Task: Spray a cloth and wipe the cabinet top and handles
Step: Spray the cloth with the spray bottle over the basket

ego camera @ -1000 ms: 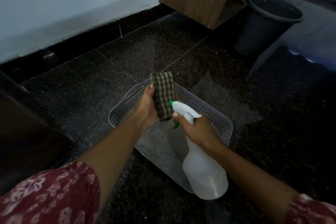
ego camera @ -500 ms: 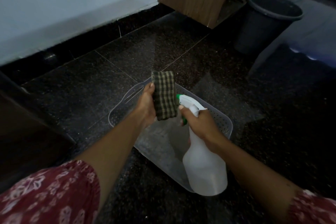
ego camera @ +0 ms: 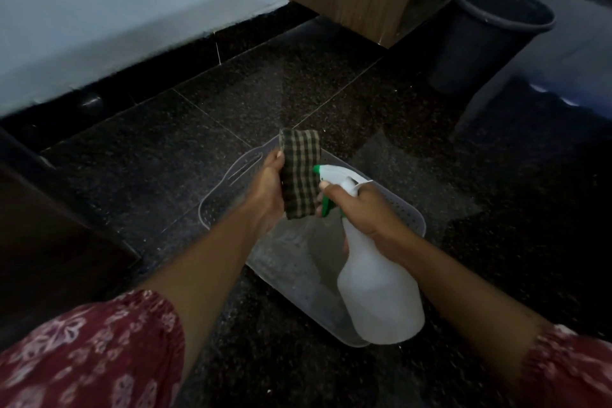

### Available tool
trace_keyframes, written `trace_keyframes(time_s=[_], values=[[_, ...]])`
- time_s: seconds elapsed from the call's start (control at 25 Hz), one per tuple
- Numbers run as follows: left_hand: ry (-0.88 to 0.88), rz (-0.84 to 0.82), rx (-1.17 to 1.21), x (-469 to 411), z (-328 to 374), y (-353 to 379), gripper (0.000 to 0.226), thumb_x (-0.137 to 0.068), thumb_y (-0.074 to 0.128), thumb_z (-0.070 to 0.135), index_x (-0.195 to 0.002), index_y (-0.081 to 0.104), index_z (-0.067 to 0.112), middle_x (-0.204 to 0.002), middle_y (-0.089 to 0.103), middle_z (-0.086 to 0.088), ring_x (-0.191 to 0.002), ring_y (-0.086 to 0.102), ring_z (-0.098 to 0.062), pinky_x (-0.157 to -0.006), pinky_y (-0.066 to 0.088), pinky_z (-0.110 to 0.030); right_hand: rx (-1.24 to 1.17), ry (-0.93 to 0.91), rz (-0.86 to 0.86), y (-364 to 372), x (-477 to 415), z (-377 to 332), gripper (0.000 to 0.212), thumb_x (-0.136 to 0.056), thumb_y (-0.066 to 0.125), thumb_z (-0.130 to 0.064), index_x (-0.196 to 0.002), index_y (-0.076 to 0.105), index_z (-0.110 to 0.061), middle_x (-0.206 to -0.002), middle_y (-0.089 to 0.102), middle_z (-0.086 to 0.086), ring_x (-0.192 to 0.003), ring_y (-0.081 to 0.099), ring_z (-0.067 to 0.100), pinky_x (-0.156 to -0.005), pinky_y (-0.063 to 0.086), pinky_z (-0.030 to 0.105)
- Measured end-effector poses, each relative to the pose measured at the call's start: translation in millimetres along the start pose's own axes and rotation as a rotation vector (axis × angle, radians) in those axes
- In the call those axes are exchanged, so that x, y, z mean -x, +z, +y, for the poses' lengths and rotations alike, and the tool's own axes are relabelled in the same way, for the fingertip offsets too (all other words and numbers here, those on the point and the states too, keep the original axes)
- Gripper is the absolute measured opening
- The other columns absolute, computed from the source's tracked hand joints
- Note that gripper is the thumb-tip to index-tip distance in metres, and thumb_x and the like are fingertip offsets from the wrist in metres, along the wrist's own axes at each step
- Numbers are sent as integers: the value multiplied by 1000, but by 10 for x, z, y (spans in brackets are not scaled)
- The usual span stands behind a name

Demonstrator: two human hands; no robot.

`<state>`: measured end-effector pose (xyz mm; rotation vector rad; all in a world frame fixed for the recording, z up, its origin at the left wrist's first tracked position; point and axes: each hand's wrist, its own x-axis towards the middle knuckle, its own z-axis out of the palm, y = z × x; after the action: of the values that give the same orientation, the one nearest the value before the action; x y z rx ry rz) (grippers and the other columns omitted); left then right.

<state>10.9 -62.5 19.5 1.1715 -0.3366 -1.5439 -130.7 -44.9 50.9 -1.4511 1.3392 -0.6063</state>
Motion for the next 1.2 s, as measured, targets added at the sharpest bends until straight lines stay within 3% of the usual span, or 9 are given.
trace_keyframes(time_s=[0.08, 0.2, 0.4, 0.56, 0.68, 0.84, 1.04, 1.12, 1.2], values=[[-12, -1, -4, 1, -1, 0, 39, -101, 26, 30, -132, 46, 19, -130, 57, -15, -96, 62, -25, -69, 51, -35, 17, 6, -12, 16, -7, -21, 27, -89, 52, -26, -106, 66, -11, -102, 70, 7, -100, 63, 19, -96, 45, 34], [-27, -19, 14, 4, -17, 2, 39, -101, 27, 29, -134, 44, 18, -132, 55, -16, -110, 58, -29, -73, 52, -37, 17, 60, 84, 11, -3, -23, 28, -87, 52, -33, -88, 68, -9, -76, 69, 8, -79, 65, 22, -82, 49, 37], [-15, -28, -10, 15, -7, -18, 35, -101, 27, 30, -126, 49, 20, -127, 59, -13, -87, 64, -20, -63, 52, -32, -33, 67, 21, 23, 41, -27, 16, -86, 56, -29, -88, 69, -20, -81, 71, -1, -83, 64, 13, -75, 48, 28], [-38, -20, -17, 24, -20, -43, 36, -100, 28, 32, -129, 48, 22, -120, 61, -9, -87, 65, -19, -57, 55, -30, -41, 81, 37, -3, 52, 4, 14, -86, 56, -30, -87, 68, -24, -82, 70, -1, -78, 63, 13, -71, 48, 29], [-29, -8, 4, 17, -12, -39, 32, -100, 28, 31, -119, 52, 23, -115, 61, -8, -88, 63, -20, -62, 51, -35, -41, 77, 89, -20, 53, 39, 17, -88, 54, -29, -80, 66, -20, -72, 67, -1, -72, 62, 13, -73, 48, 31], [-10, 6, -11, 14, -3, -26, 29, -100, 27, 31, -111, 54, 24, -121, 60, -12, -90, 62, -22, -66, 50, -36, 18, 32, -19, 15, 95, 63, 27, -88, 56, -26, -113, 64, -22, -91, 64, -13, -83, 57, 2, -66, 41, 5], [4, 1, -12, 35, 11, 4, 35, -101, 27, 30, -126, 48, 19, -130, 56, -14, -105, 58, -27, -71, 50, -37, 6, 52, 15, 16, 163, 129, 29, -88, 56, -29, -112, 66, -17, -85, 67, -10, -73, 60, 2, -51, 40, -3], [5, 6, -13, 42, 21, 15, 37, -101, 27, 30, -130, 46, 18, -131, 55, -14, -108, 56, -28, -73, 50, -37, -18, 3, 46, 26, 187, 132, 29, -89, 54, -29, -117, 62, -21, -80, 61, -22, -68, 59, -12, -59, 38, -7], [-4, 12, -6, 50, 17, 20, 38, -101, 28, 29, -132, 46, 16, -133, 54, -15, -114, 55, -30, -80, 50, -40, -18, -1, 87, 18, 193, 153, 26, -90, 52, -31, -114, 61, -27, -75, 63, -18, -66, 59, -11, -72, 44, 4]])
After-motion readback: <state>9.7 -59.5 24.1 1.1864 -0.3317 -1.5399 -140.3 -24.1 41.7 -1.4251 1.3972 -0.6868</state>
